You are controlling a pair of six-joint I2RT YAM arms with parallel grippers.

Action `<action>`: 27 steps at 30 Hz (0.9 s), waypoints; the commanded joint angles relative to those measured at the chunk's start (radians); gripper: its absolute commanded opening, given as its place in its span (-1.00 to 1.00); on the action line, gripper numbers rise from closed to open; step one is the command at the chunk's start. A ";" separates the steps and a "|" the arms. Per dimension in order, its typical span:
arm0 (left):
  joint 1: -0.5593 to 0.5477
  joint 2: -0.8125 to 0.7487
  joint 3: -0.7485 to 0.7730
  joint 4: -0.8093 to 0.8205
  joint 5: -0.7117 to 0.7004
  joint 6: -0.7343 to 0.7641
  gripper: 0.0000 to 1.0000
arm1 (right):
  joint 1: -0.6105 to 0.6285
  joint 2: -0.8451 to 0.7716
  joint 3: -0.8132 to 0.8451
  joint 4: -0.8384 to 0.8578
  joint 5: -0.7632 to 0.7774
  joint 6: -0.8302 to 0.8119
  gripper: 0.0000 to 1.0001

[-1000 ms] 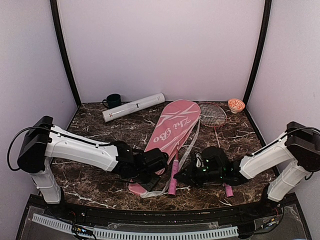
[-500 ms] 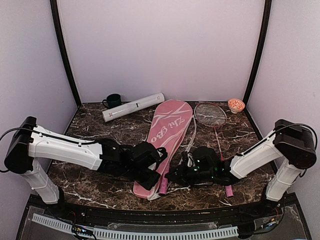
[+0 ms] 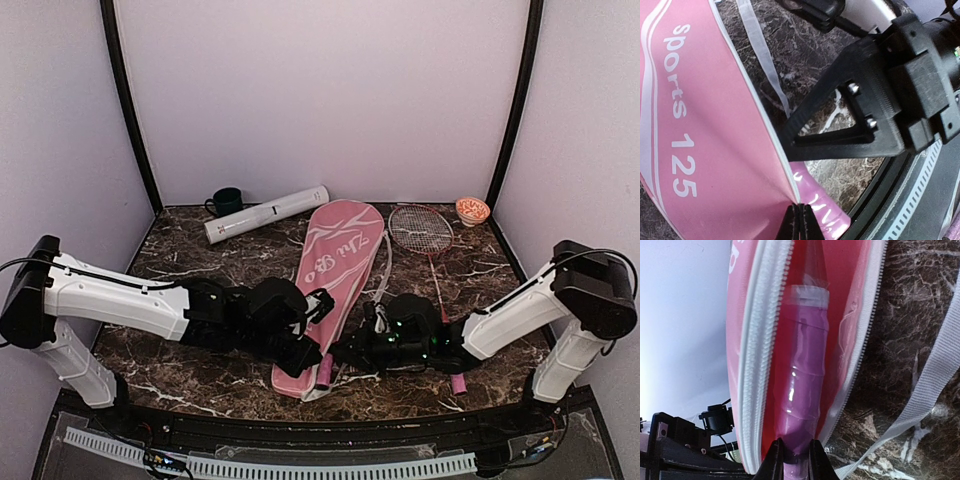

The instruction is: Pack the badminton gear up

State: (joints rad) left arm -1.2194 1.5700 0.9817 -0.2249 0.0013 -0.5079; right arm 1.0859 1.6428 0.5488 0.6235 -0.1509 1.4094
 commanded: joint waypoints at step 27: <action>0.056 -0.083 -0.100 0.172 0.274 -0.068 -1.00 | -0.003 0.123 -0.051 0.394 0.028 0.044 -0.41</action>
State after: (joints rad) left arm -1.1728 1.5269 0.8974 -0.0952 0.2256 -0.5644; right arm 1.0855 1.7718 0.5133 0.9241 -0.1059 1.4555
